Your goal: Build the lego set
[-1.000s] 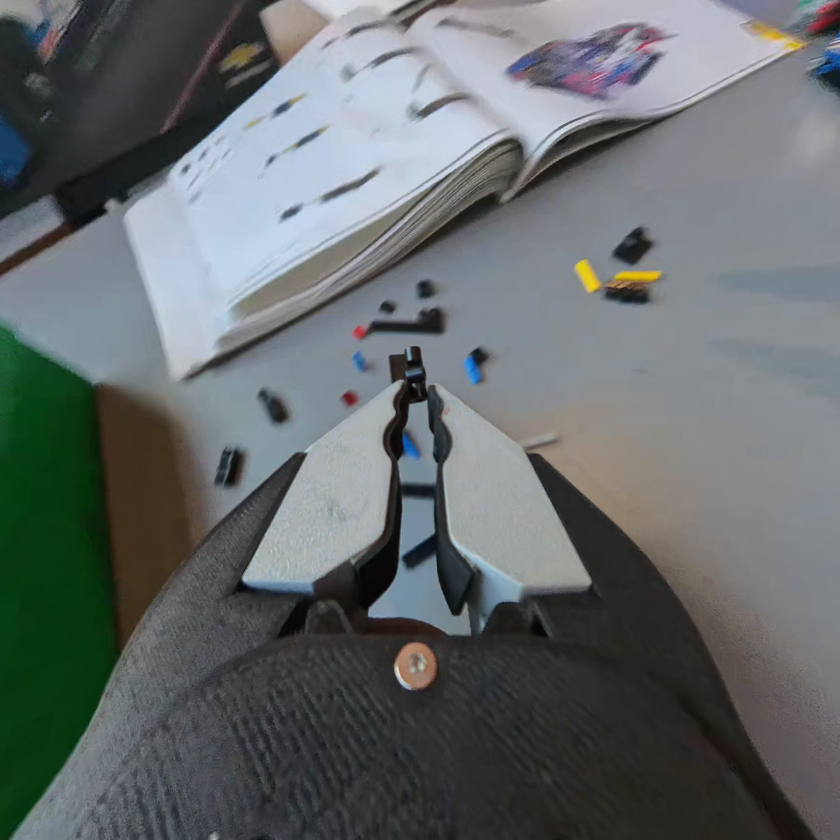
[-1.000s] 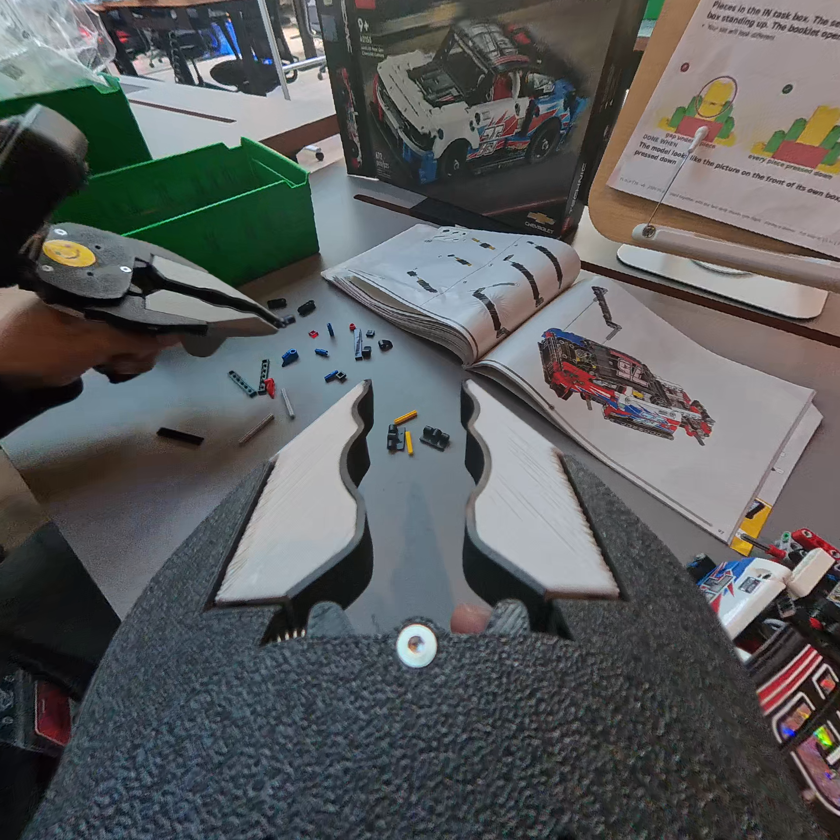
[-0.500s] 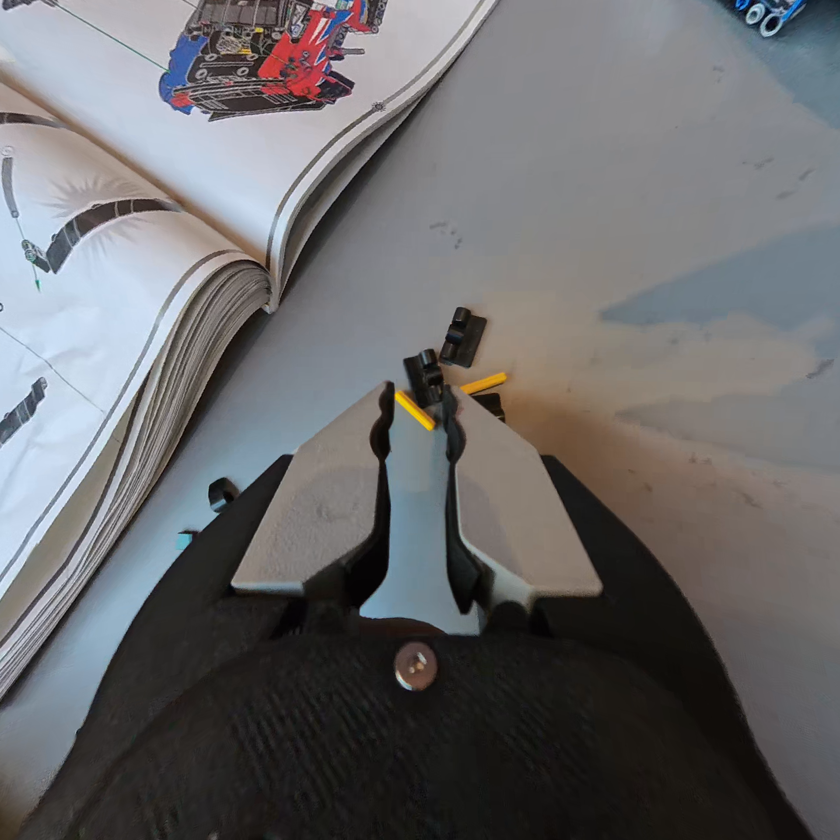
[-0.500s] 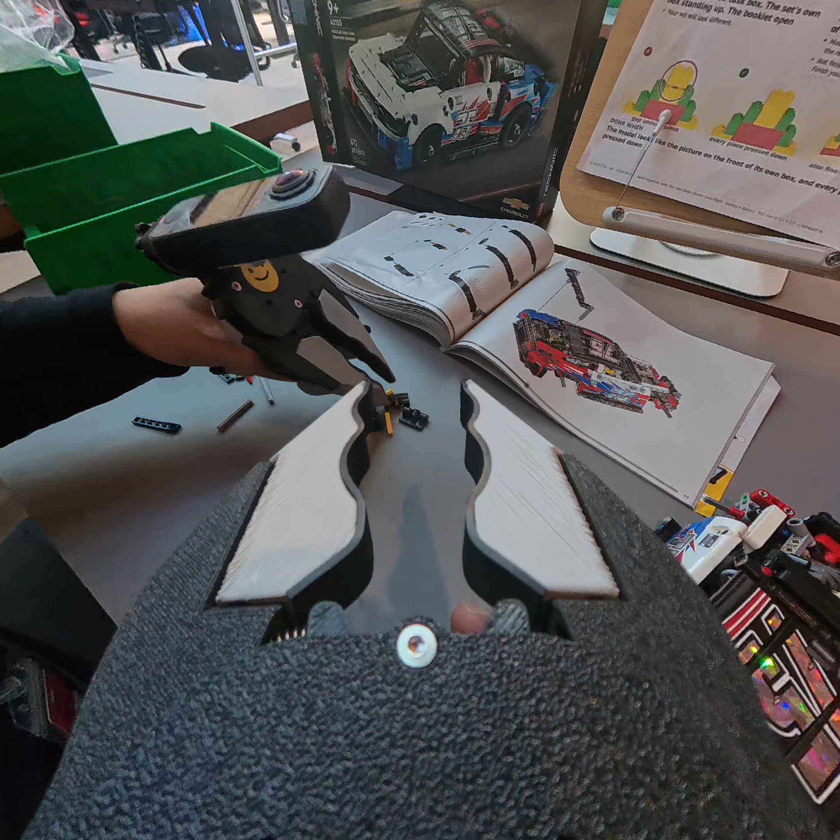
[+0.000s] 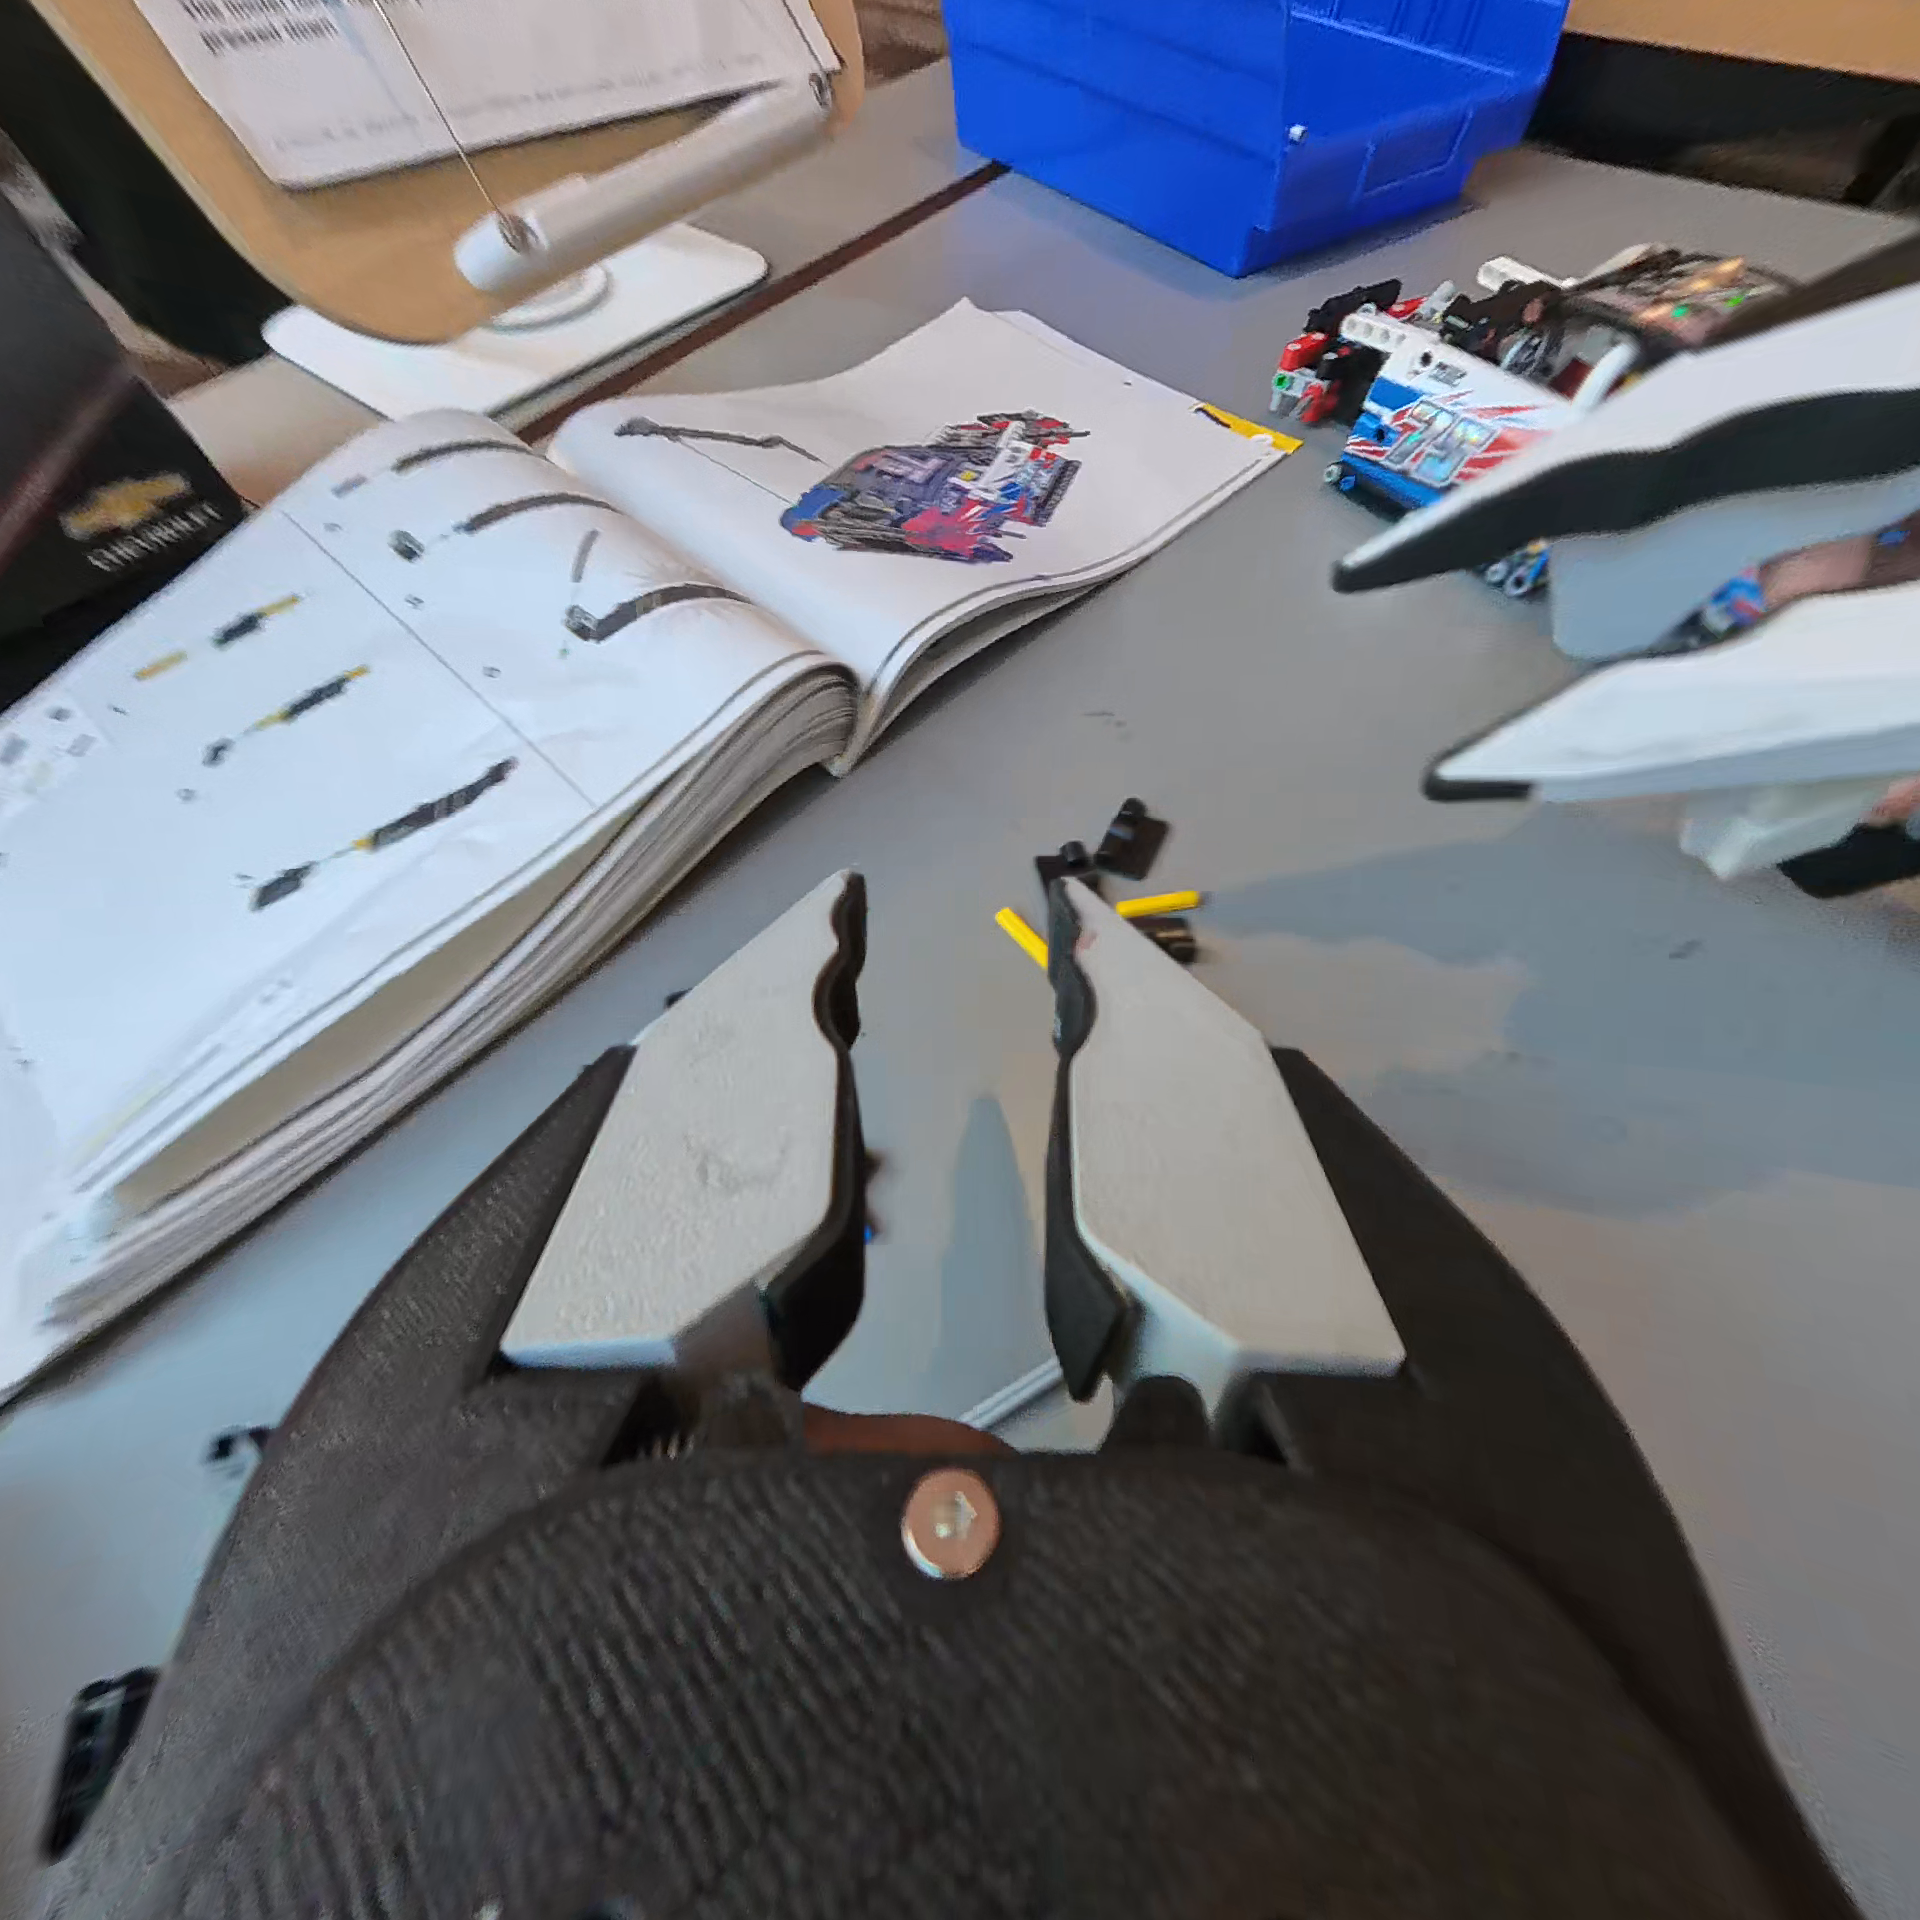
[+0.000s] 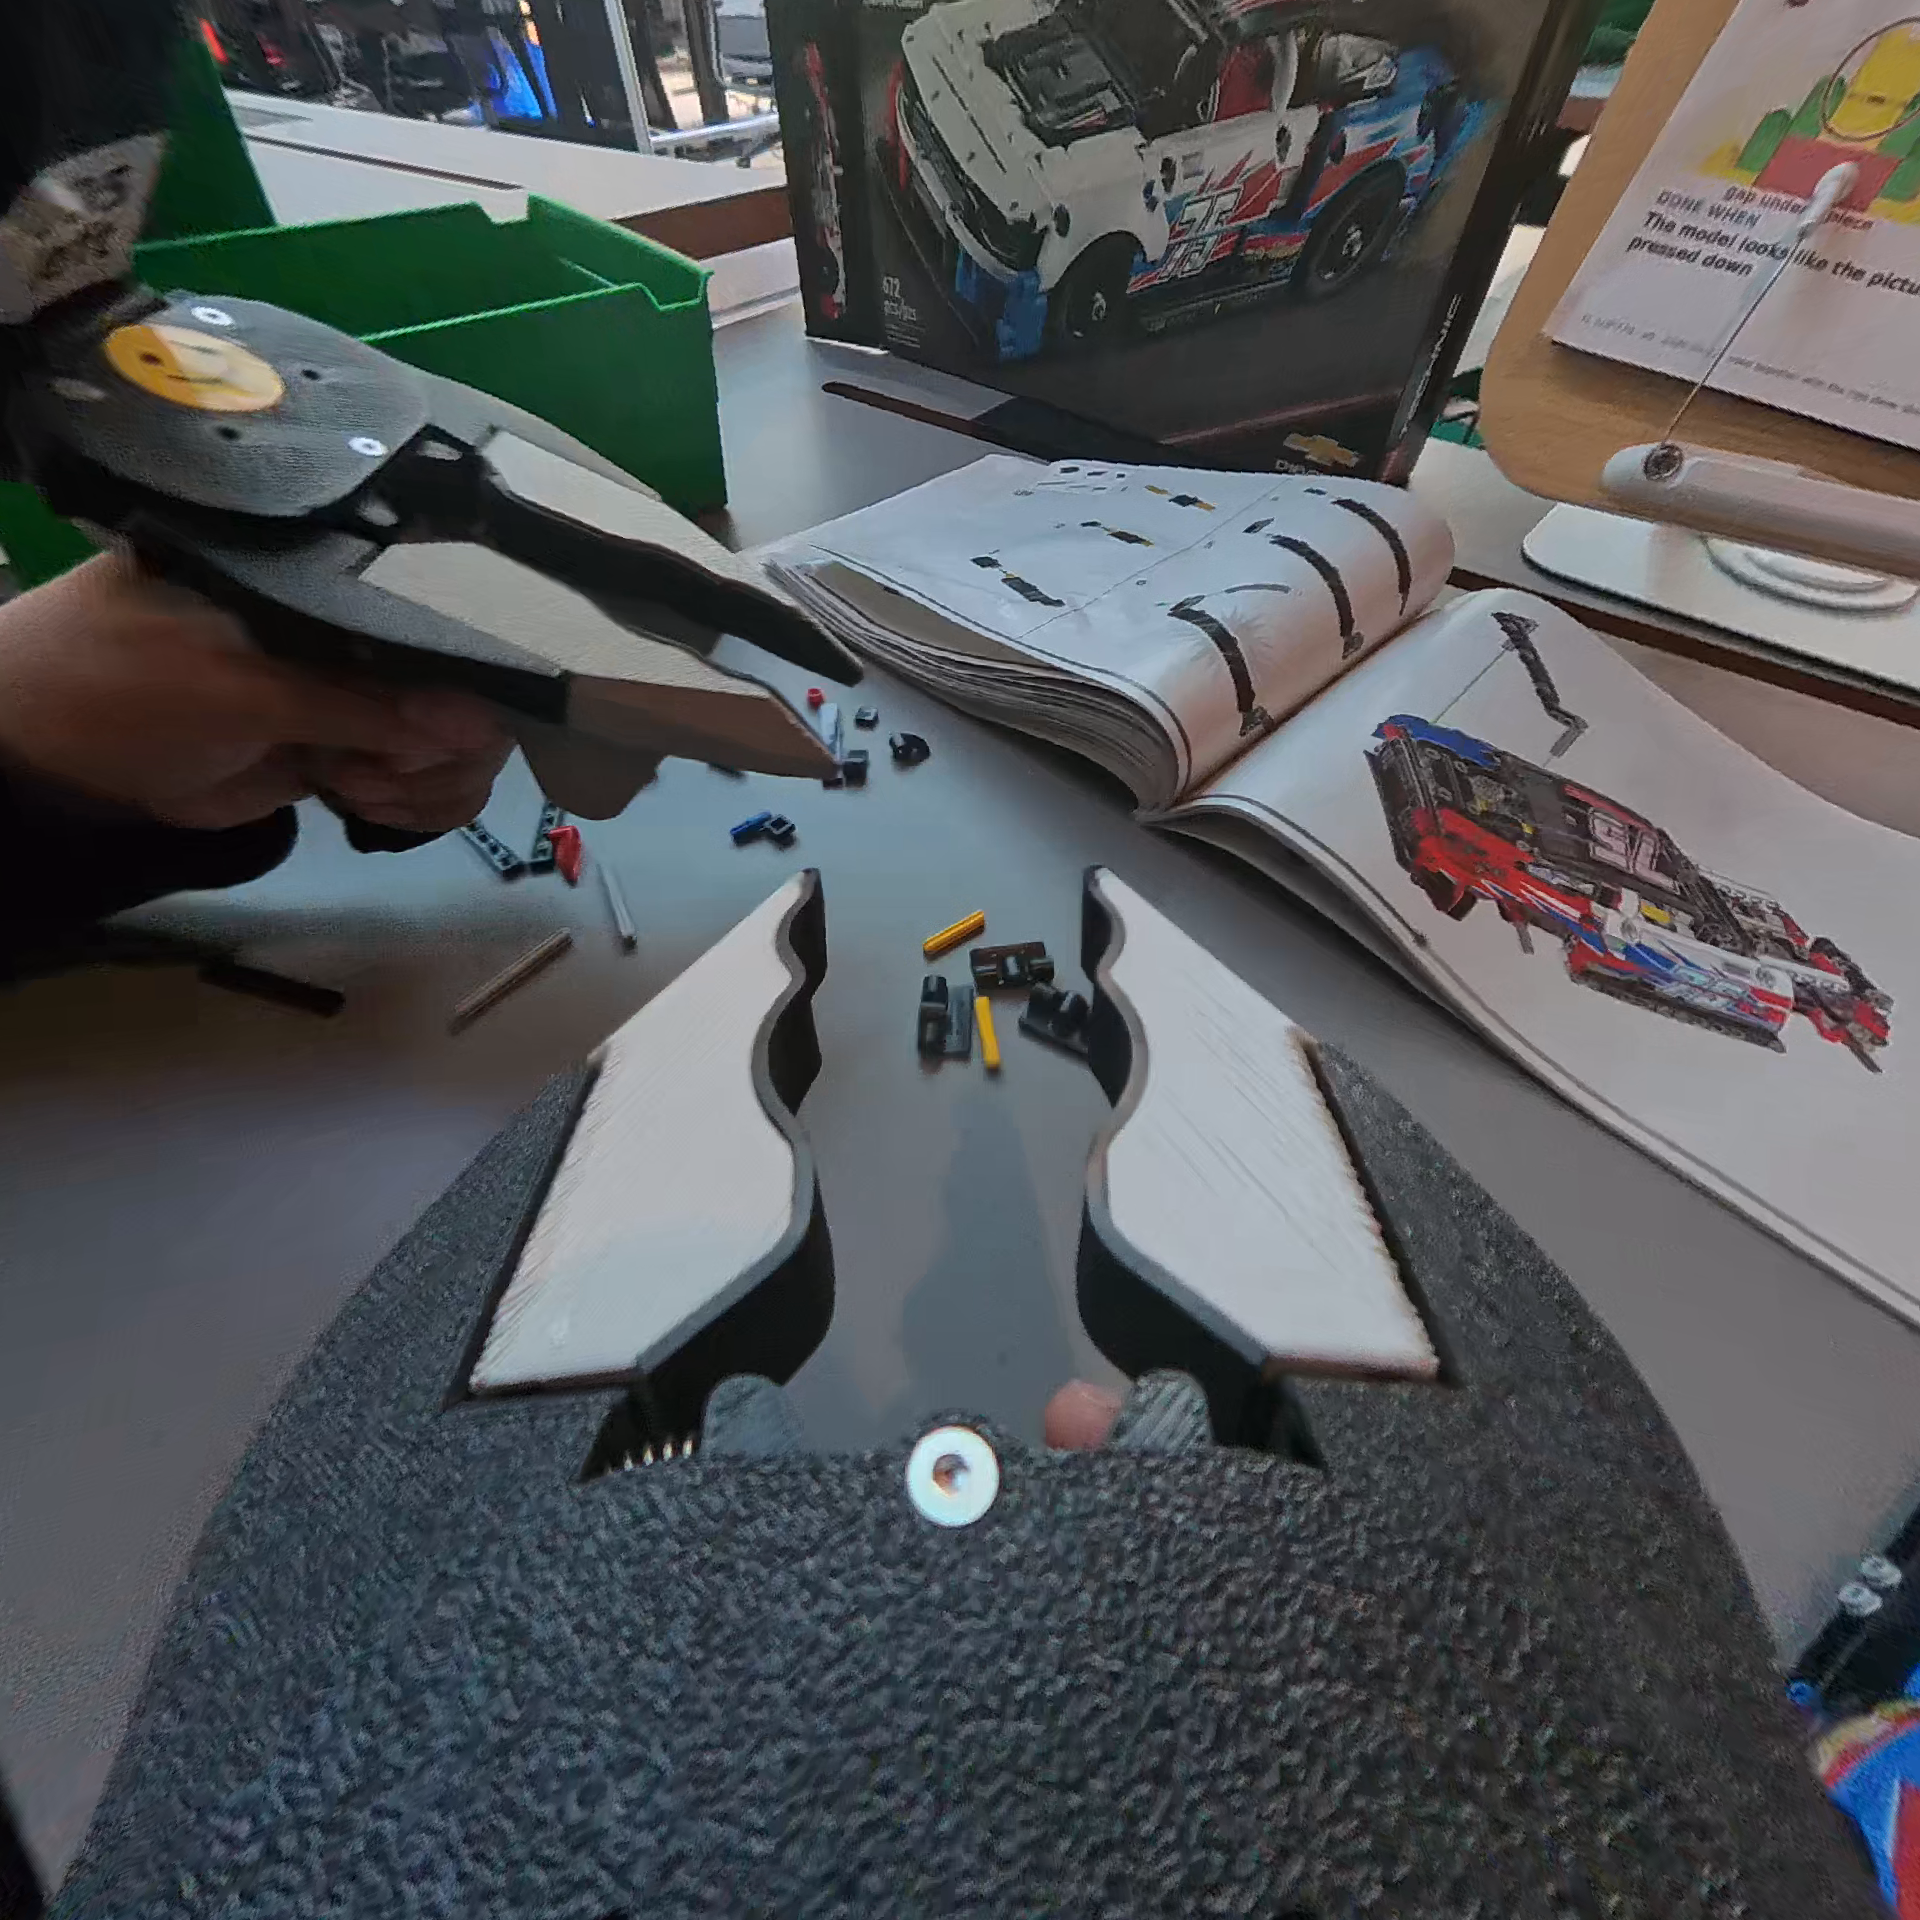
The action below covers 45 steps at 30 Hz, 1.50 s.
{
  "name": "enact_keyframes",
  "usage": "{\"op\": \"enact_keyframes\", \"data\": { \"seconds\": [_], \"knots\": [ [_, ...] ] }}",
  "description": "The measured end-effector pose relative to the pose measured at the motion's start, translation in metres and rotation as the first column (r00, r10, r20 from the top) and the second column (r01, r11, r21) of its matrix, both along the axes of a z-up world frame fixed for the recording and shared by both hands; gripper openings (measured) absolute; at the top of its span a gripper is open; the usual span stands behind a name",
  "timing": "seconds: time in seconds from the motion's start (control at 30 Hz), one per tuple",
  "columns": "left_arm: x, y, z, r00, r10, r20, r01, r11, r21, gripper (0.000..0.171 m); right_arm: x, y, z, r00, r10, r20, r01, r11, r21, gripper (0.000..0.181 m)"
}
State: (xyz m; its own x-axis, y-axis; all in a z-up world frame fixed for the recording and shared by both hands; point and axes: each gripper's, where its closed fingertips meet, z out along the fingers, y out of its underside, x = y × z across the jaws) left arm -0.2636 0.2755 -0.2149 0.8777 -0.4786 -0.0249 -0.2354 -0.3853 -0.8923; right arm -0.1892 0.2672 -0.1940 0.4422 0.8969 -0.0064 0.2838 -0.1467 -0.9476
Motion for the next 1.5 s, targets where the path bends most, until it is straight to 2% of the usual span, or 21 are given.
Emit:
{"op": "enact_keyframes", "data": {
  "seconds": [0.17, 0.23, 0.33, 0.4, 0.53, 0.8, 1.27, 1.5],
  "knots": [
    [-0.019, -0.002, 0.005, 0.996, 0.019, -0.084, -0.006, 0.988, 0.151, 0.039, -0.029, 0.043, 0.007, 0.997, -0.057, -0.059, 0.061, 0.996, 0.070, 0.049],
    [-0.024, -0.006, 0.003, 0.995, 0.030, -0.099, -0.014, 0.988, 0.151, 0.041, -0.041, 0.059, 0.014, 0.992, -0.070, -0.101, 0.080, 0.992, 0.100, 0.050],
    [-0.030, -0.006, 0.003, 0.990, 0.065, -0.122, -0.042, 0.982, 0.183, 0.035, -0.056, 0.078, 0.018, 0.988, -0.083, -0.131, 0.098, 0.989, 0.113, 0.049],
    [-0.030, -0.005, -0.005, 0.989, 0.070, -0.130, -0.050, 0.987, 0.153, 0.036, -0.064, 0.085, 0.021, 0.984, -0.084, -0.157, 0.102, 0.988, 0.112, 0.049],
    [-0.029, -0.005, -0.016, 0.994, 0.057, -0.092, -0.049, 0.995, 0.090, 0.036, -0.070, 0.083, 0.010, 0.991, -0.058, -0.122, 0.075, 0.987, 0.142, 0.047],
    [-0.036, -0.003, -0.006, 0.995, 0.090, -0.034, -0.086, 0.991, 0.105, 0.035, -0.068, 0.074, 0.016, 0.992, -0.019, -0.129, 0.040, 0.985, 0.168, 0.045],
    [-0.037, -0.003, -0.008, 0.993, 0.100, -0.067, -0.091, 0.988, 0.123, 0.032, -0.067, 0.073, 0.011, 0.987, 0.000, -0.158, 0.014, 0.996, 0.090, 0.043],
    [-0.038, -0.002, -0.008, 0.992, 0.104, -0.070, -0.095, 0.988, 0.124, 0.031, -0.067, 0.074, 0.010, 0.989, 0.001, -0.148, 0.014, 0.995, 0.100, 0.041]
  ]
}}
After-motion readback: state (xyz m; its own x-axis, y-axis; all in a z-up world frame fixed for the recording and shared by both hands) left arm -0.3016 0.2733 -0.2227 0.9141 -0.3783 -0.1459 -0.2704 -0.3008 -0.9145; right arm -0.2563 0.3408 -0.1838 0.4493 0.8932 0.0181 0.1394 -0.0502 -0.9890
